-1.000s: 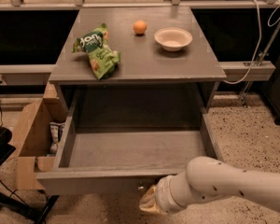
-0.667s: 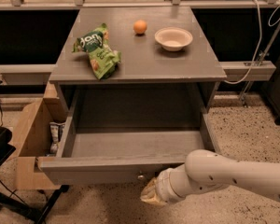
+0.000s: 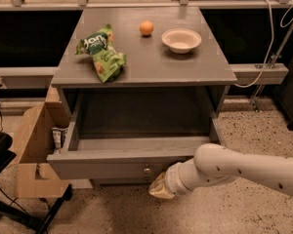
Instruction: Close top drawer
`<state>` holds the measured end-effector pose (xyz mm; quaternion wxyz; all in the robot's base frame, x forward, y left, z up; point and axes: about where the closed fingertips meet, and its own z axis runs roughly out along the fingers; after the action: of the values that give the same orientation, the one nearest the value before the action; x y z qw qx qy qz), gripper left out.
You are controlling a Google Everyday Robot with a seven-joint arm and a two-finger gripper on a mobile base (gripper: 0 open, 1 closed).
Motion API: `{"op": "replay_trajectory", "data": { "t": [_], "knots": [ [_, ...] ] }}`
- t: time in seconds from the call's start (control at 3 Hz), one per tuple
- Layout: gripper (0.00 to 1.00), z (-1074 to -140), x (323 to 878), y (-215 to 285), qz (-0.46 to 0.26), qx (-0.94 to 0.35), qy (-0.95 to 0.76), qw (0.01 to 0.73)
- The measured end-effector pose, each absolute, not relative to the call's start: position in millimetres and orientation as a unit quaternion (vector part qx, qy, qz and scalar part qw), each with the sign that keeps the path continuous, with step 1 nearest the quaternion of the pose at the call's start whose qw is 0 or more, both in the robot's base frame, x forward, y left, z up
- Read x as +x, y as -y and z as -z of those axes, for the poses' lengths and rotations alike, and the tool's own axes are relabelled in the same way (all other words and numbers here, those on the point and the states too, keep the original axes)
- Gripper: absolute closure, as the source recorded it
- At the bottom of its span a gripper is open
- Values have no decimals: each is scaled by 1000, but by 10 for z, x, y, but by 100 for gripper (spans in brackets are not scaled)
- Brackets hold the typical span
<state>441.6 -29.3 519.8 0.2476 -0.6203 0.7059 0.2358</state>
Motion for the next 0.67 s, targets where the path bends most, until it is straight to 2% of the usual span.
{"op": "replay_trajectory", "data": {
  "t": [0.67],
  "knots": [
    [100, -5332, 5050, 136, -233, -631, -699, 243]
  ]
}}
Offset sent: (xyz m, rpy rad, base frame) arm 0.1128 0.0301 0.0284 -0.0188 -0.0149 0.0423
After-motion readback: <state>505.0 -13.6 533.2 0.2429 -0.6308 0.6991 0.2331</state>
